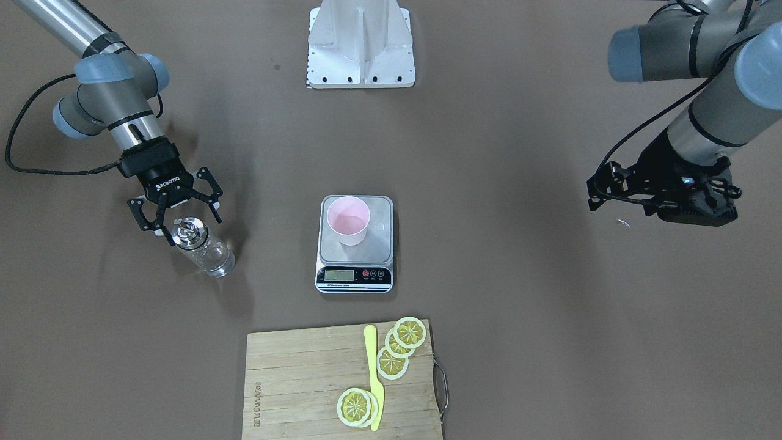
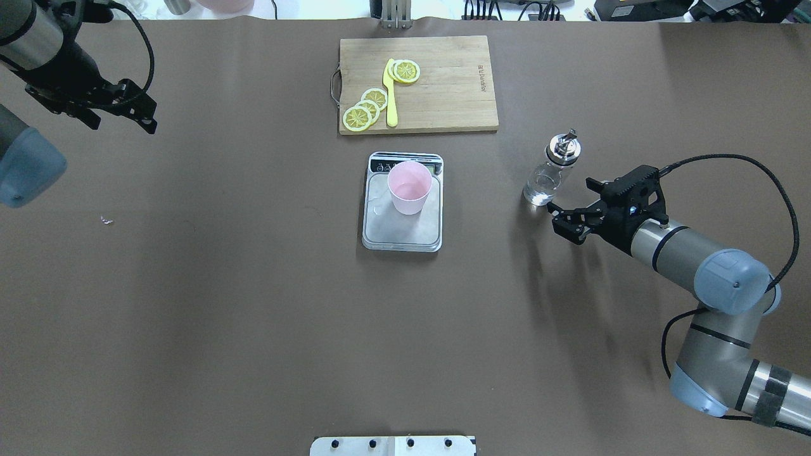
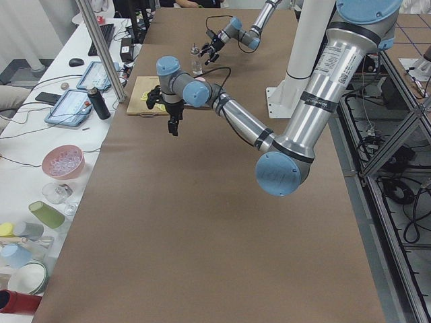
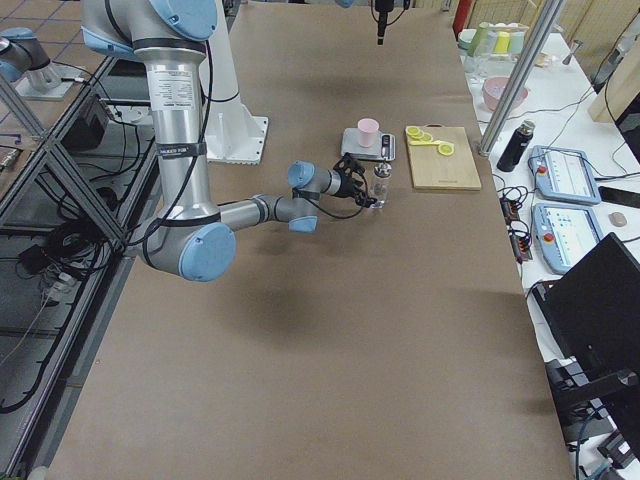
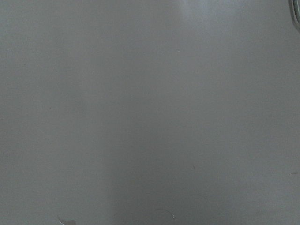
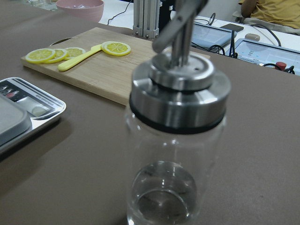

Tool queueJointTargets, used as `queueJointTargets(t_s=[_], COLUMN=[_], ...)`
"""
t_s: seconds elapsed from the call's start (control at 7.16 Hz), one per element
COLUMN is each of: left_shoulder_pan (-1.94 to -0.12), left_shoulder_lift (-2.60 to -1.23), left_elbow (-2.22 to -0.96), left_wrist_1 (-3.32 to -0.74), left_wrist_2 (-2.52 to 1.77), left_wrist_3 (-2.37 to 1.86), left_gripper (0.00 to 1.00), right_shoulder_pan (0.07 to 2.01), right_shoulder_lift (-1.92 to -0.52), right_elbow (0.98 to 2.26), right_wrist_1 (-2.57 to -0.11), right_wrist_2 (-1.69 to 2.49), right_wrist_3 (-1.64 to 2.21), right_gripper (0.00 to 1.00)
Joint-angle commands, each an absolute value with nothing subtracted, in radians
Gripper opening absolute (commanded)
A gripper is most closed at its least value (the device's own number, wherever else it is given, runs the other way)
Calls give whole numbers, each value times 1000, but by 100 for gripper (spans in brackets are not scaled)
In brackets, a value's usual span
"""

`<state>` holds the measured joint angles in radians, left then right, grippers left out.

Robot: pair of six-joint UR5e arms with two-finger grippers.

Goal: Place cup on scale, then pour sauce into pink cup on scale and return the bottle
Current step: 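Retract the left arm while the right gripper reaches toward the glass dispenser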

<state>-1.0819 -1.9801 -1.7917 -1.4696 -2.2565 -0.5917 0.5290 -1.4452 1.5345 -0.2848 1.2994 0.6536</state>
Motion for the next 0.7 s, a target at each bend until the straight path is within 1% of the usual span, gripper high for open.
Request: queueJointTargets(t_s=[0.0, 0.56], left_shoulder_pan=[-1081, -1081], left_shoulder_lift=[-1982, -1985], left_elbow=[-1792, -1792], left_wrist_1=[-1470, -1470], left_wrist_2=[-2256, -2256], left_wrist_3=[-592, -592], left_gripper=[98, 98], right_shoulder_pan=[529, 528], right_shoulder_lift=[-1416, -1384], right_elbow=[1500, 1463], right_wrist_1=[-279, -278], right_wrist_2=[1293, 1290], right_wrist_3=[657, 657], right_gripper=[93, 93])
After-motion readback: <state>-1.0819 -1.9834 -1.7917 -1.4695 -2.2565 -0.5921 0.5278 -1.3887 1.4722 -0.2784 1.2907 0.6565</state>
